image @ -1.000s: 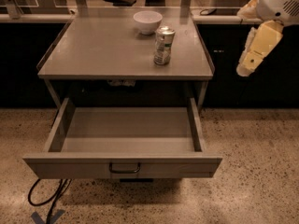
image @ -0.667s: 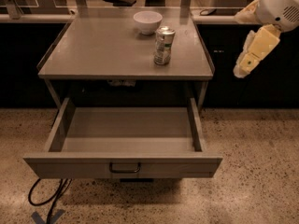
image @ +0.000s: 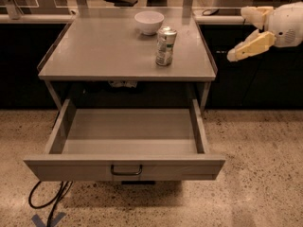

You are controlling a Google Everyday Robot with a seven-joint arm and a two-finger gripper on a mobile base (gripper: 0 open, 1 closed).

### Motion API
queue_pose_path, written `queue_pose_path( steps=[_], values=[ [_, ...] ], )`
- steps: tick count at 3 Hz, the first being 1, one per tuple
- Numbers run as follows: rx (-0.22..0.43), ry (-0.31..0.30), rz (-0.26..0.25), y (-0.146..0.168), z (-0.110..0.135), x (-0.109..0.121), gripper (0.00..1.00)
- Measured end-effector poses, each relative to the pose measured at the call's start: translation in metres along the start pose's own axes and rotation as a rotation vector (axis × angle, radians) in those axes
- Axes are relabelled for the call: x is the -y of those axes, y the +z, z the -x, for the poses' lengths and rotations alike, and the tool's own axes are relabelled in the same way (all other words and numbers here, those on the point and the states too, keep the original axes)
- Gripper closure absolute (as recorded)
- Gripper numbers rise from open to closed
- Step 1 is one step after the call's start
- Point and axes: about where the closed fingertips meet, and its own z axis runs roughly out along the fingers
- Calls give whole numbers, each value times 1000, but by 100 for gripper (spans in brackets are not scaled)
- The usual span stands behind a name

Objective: Place 7up can into top drawer

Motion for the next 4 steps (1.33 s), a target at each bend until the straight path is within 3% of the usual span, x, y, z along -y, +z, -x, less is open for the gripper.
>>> queue_pose_path(
  steps=[1,2,3,4],
  values=[
    [160,86,10,35,-6,13,0],
    [157,83,16,36,-7,14,0],
    [131,69,61,64,-12,24,0],
    [144,7,77,109,7,47,0]
  ],
)
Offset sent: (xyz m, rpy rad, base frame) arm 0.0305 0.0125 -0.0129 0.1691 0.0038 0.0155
